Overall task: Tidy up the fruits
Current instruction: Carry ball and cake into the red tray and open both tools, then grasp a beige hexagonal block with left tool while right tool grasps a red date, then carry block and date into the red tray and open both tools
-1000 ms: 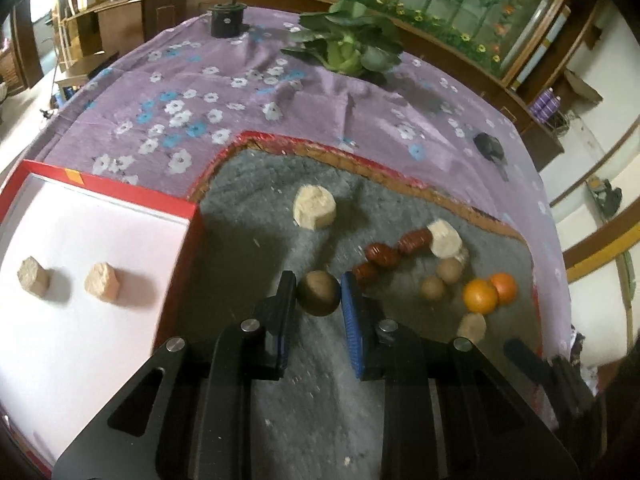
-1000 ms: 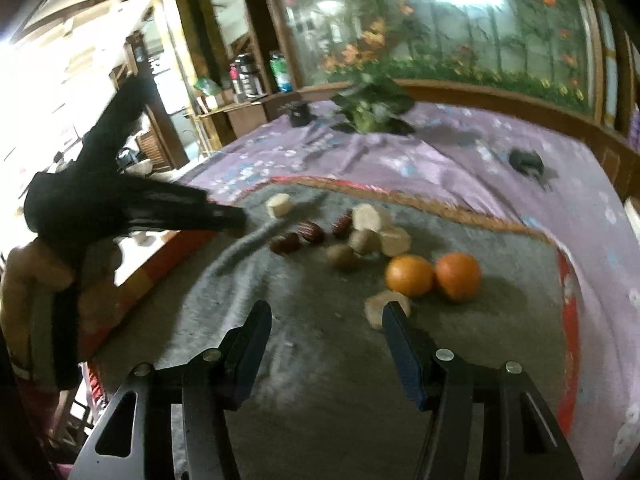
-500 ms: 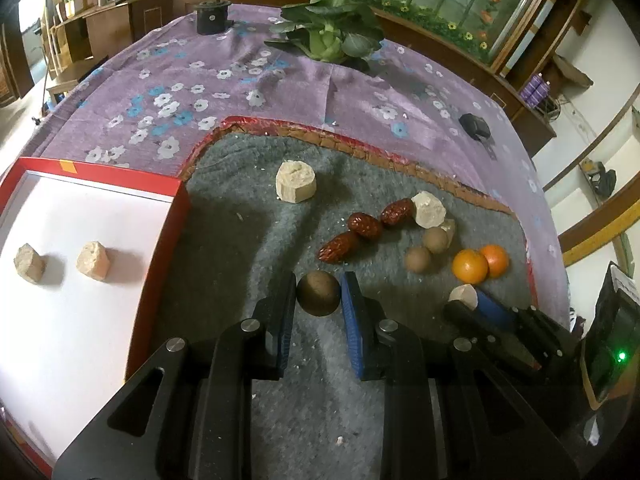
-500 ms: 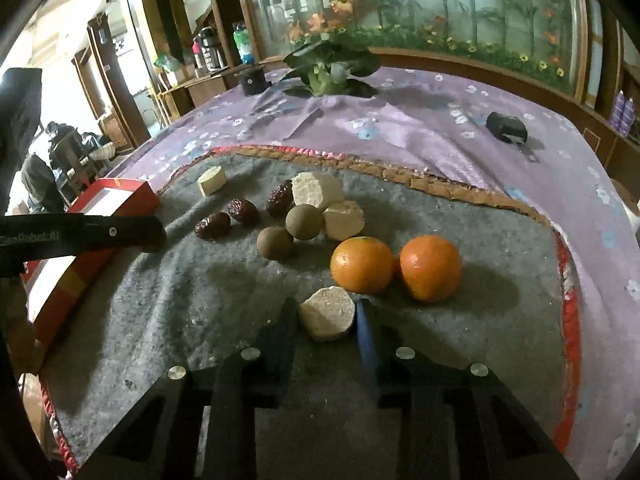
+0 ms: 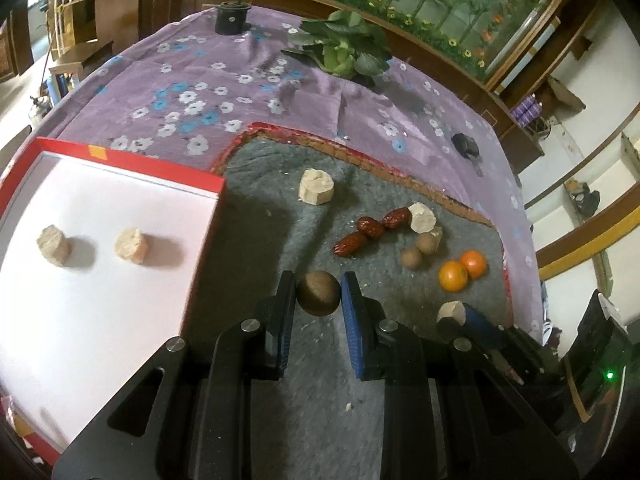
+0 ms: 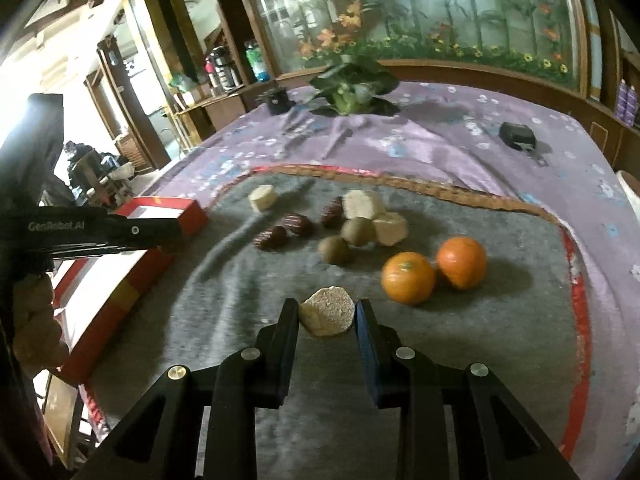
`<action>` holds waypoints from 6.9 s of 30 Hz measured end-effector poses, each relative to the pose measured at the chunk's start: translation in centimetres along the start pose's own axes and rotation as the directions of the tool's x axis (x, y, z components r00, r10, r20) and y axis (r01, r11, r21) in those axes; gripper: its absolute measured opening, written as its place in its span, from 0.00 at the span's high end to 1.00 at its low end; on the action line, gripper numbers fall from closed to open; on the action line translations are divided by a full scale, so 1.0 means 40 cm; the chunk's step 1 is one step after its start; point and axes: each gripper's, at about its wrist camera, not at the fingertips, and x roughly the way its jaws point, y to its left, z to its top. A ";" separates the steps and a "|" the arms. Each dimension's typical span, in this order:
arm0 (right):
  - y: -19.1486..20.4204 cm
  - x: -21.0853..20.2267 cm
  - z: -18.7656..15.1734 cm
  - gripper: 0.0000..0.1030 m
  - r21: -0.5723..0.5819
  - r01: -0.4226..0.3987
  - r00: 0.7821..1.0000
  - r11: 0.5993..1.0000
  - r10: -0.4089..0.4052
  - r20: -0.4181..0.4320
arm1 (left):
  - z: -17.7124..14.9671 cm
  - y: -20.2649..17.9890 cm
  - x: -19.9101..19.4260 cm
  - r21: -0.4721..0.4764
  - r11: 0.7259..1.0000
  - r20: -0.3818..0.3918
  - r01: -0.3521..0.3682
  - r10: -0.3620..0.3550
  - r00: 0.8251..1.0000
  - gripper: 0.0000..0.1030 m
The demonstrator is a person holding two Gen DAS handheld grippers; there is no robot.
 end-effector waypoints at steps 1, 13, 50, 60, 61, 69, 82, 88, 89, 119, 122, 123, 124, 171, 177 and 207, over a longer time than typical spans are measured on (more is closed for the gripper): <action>0.018 0.000 0.001 0.73 -0.009 -0.015 1.000 1.000 0.015 0.000 | -0.002 0.008 -0.011 0.000 1.000 0.010 -0.009 0.009 1.000 0.79; 0.201 0.034 0.033 0.73 -0.104 -0.128 0.992 0.986 0.128 -0.013 | -0.039 0.132 -0.096 -0.022 0.987 0.095 -0.158 0.159 0.983 0.78; 0.538 0.297 0.110 0.73 -0.328 -0.223 0.968 0.918 0.169 -0.186 | -0.082 0.376 -0.100 -0.123 0.949 0.067 -0.290 0.300 0.952 0.75; 0.507 0.260 0.113 0.56 -0.316 -0.195 0.979 0.928 0.168 -0.111 | -0.082 0.377 -0.108 -0.145 0.929 0.098 -0.341 0.356 0.929 0.55; 0.504 0.249 0.112 0.56 -0.320 -0.188 0.981 0.929 0.165 -0.099 | -0.083 0.369 -0.115 -0.142 0.925 0.115 -0.353 0.370 0.922 0.55; 0.406 0.103 0.095 0.47 -0.302 -0.133 0.989 0.944 0.146 0.021 | -0.091 0.259 -0.141 -0.062 0.938 0.232 -0.342 0.346 0.909 0.43; 0.145 -0.048 -0.003 0.47 -0.238 0.084 0.996 0.968 -0.071 0.062 | -0.063 0.050 -0.071 0.029 0.967 0.211 -0.252 0.240 0.947 0.32; 0.049 -0.066 -0.010 0.47 -0.166 0.073 0.997 0.983 -0.066 0.047 | -0.022 -0.015 -0.003 0.044 0.974 0.151 -0.220 0.212 0.966 0.32; 0.041 -0.068 -0.009 0.47 -0.160 0.067 0.997 0.985 -0.060 0.045 | -0.012 -0.024 0.010 0.041 0.976 0.141 -0.213 0.205 0.968 0.32; 0.005 0.005 0.035 0.45 -0.041 -0.178 0.984 0.983 0.177 -0.028 | 0.156 -0.039 0.257 -0.007 0.979 -0.028 -0.202 0.201 0.979 0.73; 0.038 0.042 0.046 0.45 -0.062 -0.176 0.983 0.982 0.173 -0.058 | 0.151 -0.037 0.232 -0.003 0.983 -0.021 -0.185 0.185 0.983 0.73; 0.047 0.055 0.050 0.45 -0.064 -0.176 0.983 0.982 0.171 -0.068 | 0.149 -0.034 0.217 -0.006 0.983 -0.010 -0.181 0.181 0.983 0.73; 0.060 0.071 0.057 0.45 -0.069 -0.176 0.982 0.982 0.171 -0.077 | 0.147 -0.031 0.205 -0.007 0.983 -0.001 -0.183 0.183 0.983 0.73; 0.221 0.033 0.065 0.69 -0.201 -0.102 0.993 0.974 0.111 0.032 | -0.042 0.077 -0.088 0.029 0.960 0.187 -0.279 0.269 0.945 0.72; 0.289 0.030 0.064 0.69 -0.233 -0.132 0.989 0.963 0.142 0.026 | -0.067 0.127 -0.124 -0.004 0.952 0.205 -0.306 0.300 0.932 0.72; 0.534 0.106 0.084 0.69 -0.377 -0.169 0.985 0.911 0.170 -0.030 | -0.159 0.355 -0.170 -0.151 0.929 0.150 -0.339 0.360 0.921 0.72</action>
